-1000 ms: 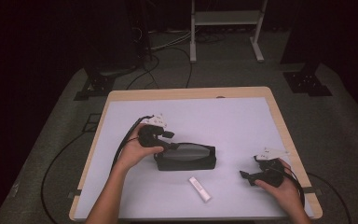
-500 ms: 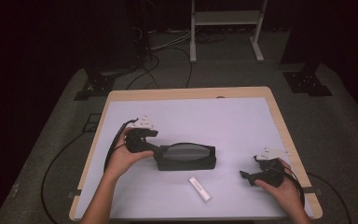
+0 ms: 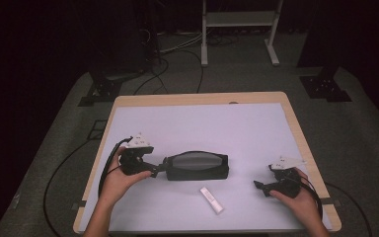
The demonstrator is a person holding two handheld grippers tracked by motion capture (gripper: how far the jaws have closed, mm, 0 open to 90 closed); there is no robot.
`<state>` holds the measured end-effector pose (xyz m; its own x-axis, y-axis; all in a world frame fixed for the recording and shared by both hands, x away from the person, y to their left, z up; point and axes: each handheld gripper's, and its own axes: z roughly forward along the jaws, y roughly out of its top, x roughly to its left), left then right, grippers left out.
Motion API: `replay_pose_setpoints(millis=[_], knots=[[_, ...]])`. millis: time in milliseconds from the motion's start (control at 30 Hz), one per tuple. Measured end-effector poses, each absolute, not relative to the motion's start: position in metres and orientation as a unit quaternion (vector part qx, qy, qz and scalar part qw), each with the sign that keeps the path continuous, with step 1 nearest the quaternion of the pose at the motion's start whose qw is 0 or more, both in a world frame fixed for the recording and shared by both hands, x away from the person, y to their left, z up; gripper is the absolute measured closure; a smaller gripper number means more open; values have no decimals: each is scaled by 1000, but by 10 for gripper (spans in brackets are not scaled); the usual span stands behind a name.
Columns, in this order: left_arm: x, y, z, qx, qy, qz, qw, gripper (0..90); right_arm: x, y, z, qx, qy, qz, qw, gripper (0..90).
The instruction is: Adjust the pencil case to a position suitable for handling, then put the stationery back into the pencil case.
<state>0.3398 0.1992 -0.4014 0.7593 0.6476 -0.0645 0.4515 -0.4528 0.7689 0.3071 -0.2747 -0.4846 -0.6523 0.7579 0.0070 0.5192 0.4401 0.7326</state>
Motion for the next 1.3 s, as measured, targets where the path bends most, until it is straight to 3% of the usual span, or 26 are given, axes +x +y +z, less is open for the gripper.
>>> replay_pose_setpoints(millis=[667, 1300], knots=[[298, 229, -424, 825, 382, 151, 389, 98, 307, -274, -485, 383, 832, 364, 166, 116], [270, 233, -451, 826, 406, 165, 353, 92, 307, -275, -484, 385, 832, 365, 162, 120]])
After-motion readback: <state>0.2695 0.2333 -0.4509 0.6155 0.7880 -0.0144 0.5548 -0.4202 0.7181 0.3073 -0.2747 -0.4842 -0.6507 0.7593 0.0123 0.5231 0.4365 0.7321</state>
